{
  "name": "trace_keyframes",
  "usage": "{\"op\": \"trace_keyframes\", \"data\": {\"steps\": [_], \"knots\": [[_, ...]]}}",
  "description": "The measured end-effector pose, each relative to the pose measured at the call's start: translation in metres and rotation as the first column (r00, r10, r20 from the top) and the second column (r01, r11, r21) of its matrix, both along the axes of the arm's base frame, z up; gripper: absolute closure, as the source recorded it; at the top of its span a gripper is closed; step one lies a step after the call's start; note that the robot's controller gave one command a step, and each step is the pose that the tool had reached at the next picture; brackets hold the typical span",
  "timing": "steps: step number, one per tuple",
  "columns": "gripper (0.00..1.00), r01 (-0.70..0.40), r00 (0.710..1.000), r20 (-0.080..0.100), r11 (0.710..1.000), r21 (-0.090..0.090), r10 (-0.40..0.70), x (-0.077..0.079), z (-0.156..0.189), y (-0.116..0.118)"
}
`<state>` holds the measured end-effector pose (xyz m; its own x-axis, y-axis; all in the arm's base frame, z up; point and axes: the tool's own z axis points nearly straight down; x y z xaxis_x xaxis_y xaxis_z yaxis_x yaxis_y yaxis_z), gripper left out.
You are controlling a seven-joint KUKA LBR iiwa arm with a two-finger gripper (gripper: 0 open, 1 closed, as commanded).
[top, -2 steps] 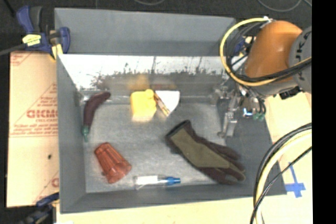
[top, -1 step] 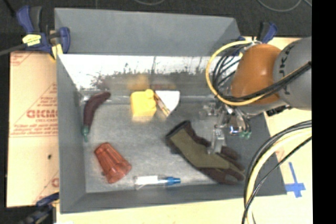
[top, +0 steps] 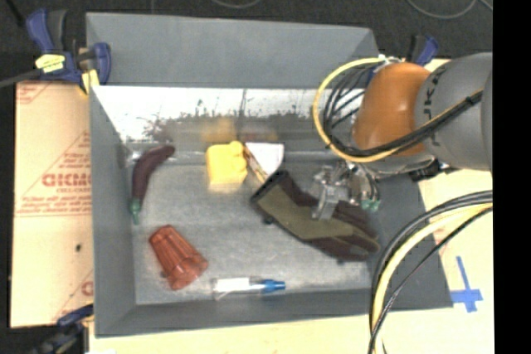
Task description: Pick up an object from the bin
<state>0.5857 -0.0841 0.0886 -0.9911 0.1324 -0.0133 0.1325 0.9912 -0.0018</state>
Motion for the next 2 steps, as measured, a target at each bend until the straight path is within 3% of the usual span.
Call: {"op": "trace_keyframes", "data": {"steps": [1, 2], "knots": [[1.00, -0.001, 1.000, -0.001, 1.000, 0.000, 0.001, 0.000, 0.000, 0.000], [1.00, 0.095, 0.996, 0.005, 0.996, 0.000, -0.095, 0.012, 0.118, -0.012]]}}
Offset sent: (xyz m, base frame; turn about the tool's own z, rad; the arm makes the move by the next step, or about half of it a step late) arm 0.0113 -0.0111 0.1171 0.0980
